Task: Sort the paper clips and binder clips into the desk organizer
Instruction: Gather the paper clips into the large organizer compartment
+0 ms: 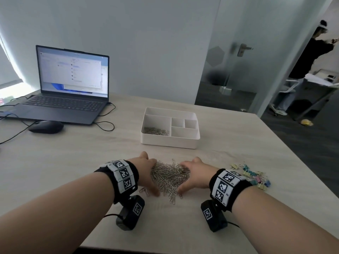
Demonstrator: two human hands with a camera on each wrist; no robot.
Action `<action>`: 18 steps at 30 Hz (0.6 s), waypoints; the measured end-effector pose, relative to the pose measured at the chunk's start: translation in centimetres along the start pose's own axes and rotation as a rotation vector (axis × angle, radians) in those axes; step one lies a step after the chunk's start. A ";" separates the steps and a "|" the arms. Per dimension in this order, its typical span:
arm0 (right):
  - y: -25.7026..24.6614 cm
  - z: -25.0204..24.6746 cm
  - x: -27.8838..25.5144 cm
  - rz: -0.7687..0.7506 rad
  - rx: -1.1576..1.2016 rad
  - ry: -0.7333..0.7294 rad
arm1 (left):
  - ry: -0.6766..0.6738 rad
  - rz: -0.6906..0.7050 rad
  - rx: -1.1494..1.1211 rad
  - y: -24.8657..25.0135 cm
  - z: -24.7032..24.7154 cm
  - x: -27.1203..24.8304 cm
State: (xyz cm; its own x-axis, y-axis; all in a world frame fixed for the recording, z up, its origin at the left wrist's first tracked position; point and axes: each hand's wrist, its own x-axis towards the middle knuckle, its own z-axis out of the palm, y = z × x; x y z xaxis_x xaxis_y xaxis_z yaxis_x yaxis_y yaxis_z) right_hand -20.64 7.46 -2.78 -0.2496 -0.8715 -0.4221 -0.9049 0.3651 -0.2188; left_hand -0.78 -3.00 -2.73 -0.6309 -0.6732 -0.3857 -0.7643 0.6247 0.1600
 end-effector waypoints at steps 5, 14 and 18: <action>-1.2 0.3 0.7 -0.107 0.071 0.055 | 0.059 0.044 -0.043 1.1 0.2 0.9; -1.7 0.3 1.9 -0.152 0.236 0.094 | 0.113 0.145 -0.124 0.8 0.1 2.4; -1.6 0.3 2.4 -0.155 0.324 0.109 | 0.152 0.185 -0.188 0.1 -0.1 3.0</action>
State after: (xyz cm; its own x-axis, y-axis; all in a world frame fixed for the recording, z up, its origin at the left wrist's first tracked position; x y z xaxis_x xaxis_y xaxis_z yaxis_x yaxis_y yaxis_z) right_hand -19.70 4.86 -3.73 -0.1691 -0.9479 -0.2699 -0.7829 0.2955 -0.5475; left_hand -2.74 -5.02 -3.81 -0.7640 -0.6147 -0.1961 -0.6365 0.6680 0.3855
